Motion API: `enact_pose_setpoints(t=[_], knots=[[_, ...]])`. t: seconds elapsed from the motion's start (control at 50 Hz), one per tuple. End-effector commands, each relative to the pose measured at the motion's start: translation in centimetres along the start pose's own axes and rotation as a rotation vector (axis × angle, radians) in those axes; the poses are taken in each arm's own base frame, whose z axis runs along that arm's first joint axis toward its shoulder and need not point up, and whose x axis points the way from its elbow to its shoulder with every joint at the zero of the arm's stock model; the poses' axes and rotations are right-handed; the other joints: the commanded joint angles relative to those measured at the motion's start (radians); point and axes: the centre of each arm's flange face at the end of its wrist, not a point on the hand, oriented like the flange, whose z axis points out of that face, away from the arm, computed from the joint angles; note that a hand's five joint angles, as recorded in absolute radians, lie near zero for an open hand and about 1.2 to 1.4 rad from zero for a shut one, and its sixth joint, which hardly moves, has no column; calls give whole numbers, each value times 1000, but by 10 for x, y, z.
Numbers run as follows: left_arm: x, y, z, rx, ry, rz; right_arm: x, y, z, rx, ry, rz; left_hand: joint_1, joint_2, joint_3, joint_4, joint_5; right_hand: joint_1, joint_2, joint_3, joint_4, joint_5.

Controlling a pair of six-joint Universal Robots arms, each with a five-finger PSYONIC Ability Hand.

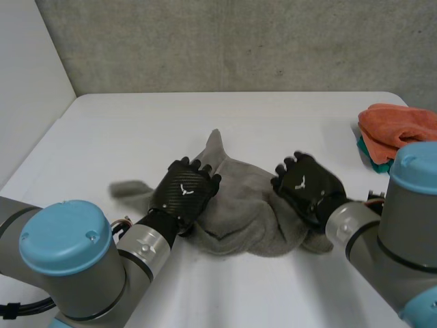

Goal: Fold the laundry.

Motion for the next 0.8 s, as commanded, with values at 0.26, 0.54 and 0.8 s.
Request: enact_pose_setpoints(t=[0.26, 0.54, 0.8], knots=[[-124, 40, 5, -224, -271, -71, 44, -64, 76, 187, -129, 236, -7, -7, -13, -5, 5, 49, 19, 30, 20, 32], [-124, 75, -10, -308, -75, -208, -15, -45, 141, 173, -378, 344, 34, 34, 28, 36, 46, 258, 228, 239, 229, 241], [-110, 94, 0, -352, -21, -236, -31, -37, 152, 163, -401, 387, 231, 230, 225, 233, 243, 645, 615, 626, 616, 628]])
